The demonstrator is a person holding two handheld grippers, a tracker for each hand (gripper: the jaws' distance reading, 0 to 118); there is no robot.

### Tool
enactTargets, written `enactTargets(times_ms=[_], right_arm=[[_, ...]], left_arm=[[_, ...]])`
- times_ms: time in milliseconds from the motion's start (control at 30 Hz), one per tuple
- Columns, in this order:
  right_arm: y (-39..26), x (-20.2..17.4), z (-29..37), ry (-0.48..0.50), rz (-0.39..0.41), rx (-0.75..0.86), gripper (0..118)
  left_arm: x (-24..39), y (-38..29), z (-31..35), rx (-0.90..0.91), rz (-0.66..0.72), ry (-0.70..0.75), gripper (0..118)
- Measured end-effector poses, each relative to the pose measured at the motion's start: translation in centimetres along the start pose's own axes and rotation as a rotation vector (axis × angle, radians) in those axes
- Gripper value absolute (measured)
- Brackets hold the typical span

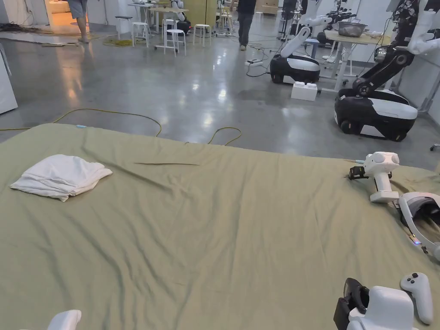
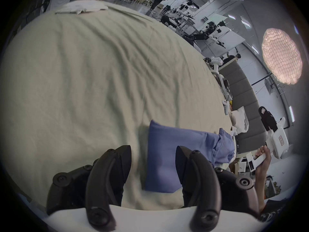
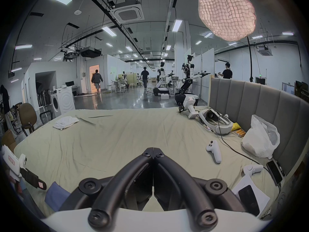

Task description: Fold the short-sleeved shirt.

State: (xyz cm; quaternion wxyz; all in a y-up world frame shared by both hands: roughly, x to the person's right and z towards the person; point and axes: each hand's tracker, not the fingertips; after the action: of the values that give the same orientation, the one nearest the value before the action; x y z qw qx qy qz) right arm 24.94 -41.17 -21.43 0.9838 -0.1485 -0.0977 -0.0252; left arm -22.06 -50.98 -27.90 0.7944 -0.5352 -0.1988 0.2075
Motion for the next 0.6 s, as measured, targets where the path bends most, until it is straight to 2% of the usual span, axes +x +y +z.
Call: enactTargets(times_ms=[133,233,400,500,533,600], right_arm=[[0.0,-0.5,-0.2,0.005,0.005,-0.003,0],[0.0,-0.8,-0.2,0.009,0.015,-0.005,0],[0.1,-1.2,-0.1,0.013,0.023,-0.005,0],[0.1,-1.2,-0.2,0.012,0.021,-0.004,0],[0.0,-1.2,-0.2,0.013,0.019,-0.006,0],[0.0,-1.2,-0.2,0.010,0.016,-0.009,0]], left_arm=[[-2.5,-1.1,-1.7,-0.051,0.064,-0.096,62],[-3.6,-1.6,-2.2,0.015,0.084,-0.187,62],[-4.9,-1.4,-2.9,0.010,0.270,-0.381,62],[-5.2,-1.4,-3.7,-0.027,0.264,-0.466,60],[-5.0,-1.7,-3.5,-0.039,0.279,-0.486,56],[-4.6,-1.6,-3.8,-0.048,0.279,-0.480,36]])
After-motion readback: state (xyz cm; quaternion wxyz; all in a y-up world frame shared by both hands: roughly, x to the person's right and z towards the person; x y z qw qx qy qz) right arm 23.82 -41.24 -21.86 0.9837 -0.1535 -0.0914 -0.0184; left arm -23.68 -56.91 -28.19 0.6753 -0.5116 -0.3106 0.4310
